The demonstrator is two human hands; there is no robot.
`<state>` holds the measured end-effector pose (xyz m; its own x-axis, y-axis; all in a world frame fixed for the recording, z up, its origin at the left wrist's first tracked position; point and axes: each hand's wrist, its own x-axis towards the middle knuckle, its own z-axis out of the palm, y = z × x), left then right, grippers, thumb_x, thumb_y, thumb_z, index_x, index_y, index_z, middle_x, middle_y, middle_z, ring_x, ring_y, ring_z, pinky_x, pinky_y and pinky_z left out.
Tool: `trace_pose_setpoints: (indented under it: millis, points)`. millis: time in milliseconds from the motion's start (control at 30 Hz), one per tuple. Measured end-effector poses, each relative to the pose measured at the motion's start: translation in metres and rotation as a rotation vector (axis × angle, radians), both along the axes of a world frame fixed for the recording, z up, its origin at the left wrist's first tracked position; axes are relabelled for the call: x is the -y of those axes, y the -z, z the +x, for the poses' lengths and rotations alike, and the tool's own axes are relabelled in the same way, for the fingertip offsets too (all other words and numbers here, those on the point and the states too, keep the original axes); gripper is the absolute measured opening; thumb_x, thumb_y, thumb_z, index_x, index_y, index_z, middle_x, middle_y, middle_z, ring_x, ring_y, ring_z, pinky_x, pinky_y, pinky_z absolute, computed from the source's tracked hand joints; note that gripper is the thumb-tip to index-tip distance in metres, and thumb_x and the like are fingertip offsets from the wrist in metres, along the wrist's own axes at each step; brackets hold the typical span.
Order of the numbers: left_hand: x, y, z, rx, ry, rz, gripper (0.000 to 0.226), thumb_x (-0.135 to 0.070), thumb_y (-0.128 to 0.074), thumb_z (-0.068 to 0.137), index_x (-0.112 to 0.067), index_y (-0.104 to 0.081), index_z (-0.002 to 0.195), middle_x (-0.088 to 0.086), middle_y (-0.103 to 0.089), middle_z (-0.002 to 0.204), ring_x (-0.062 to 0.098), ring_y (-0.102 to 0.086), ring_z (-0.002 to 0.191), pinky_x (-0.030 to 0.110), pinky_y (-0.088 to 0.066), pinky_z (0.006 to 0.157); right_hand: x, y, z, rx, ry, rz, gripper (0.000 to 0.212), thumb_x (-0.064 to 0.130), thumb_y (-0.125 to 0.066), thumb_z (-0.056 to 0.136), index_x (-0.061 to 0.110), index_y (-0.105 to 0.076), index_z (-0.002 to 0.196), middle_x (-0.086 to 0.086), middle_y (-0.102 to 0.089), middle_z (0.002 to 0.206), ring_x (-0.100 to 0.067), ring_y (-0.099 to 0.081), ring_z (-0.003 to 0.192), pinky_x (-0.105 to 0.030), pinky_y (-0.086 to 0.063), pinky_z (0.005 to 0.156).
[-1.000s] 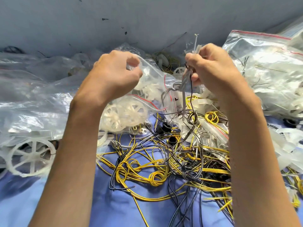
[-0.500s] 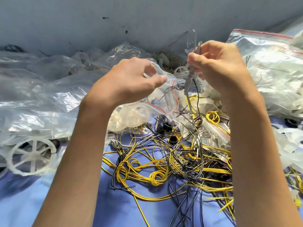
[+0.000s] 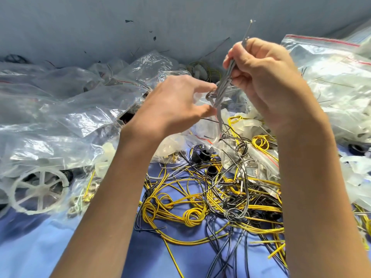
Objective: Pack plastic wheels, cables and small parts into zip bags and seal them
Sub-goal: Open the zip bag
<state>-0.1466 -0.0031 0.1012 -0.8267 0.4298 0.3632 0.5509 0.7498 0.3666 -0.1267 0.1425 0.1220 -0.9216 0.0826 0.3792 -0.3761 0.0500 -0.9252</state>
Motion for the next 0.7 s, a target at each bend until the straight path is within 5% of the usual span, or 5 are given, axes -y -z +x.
trace_pose_setpoints:
  millis: [200, 367, 467, 567, 700]
  points:
    - [-0.001, 0.004, -0.003, -0.036, -0.04, 0.091, 0.017, -0.04, -0.059, 0.088, -0.038, -0.071, 0.1, -0.014, -0.048, 0.067, 0.019, -0.044, 0.079, 0.028, -0.035, 0.07, 0.001, -0.002, 0.003, 0.037, 0.005, 0.027, 0.029, 0.015, -0.041, 0.101, 0.016, -0.05, 0.074, -0.001, -0.059, 0.075, 0.0, -0.049, 0.053, -0.011, -0.042, 0.055]
    - [-0.003, 0.005, -0.002, -0.103, -0.14, 0.051, 0.027, -0.039, -0.054, 0.09, -0.029, -0.054, 0.065, -0.012, -0.045, 0.064, 0.026, -0.045, 0.078, 0.031, -0.028, 0.063, 0.0, -0.001, -0.002, 0.136, 0.134, 0.097, 0.026, 0.022, -0.04, 0.102, 0.02, -0.046, 0.077, 0.002, -0.064, 0.082, -0.001, -0.057, 0.06, -0.01, -0.045, 0.054]
    - [-0.005, 0.006, -0.003, -0.176, -0.176, 0.036, 0.025, -0.039, -0.052, 0.089, -0.022, -0.058, 0.072, -0.001, -0.055, 0.074, 0.032, -0.05, 0.084, 0.033, -0.029, 0.061, 0.0, 0.003, -0.004, 0.181, 0.133, 0.161, 0.012, 0.027, -0.052, 0.097, 0.017, -0.049, 0.089, 0.0, -0.063, 0.087, -0.007, -0.061, 0.067, -0.018, -0.052, 0.064]
    - [-0.005, 0.006, -0.004, -0.219, -0.229, 0.063, 0.022, -0.036, -0.052, 0.086, -0.021, -0.067, 0.084, 0.006, -0.063, 0.085, 0.035, -0.053, 0.086, 0.032, -0.03, 0.06, -0.002, 0.009, -0.004, 0.207, 0.09, 0.26, 0.04, 0.027, -0.072, 0.083, 0.016, -0.051, 0.114, 0.006, -0.065, 0.088, 0.003, -0.064, 0.067, -0.018, -0.055, 0.067]
    - [-0.004, 0.006, -0.005, -0.204, -0.277, 0.12, 0.023, -0.041, -0.055, 0.085, -0.026, -0.071, 0.086, 0.005, -0.064, 0.087, 0.033, -0.054, 0.085, 0.031, -0.033, 0.063, -0.005, 0.015, -0.008, 0.196, 0.098, 0.395, 0.056, 0.017, -0.077, 0.075, 0.021, -0.046, 0.122, 0.005, -0.068, 0.09, -0.011, -0.065, 0.079, -0.036, -0.057, 0.083]
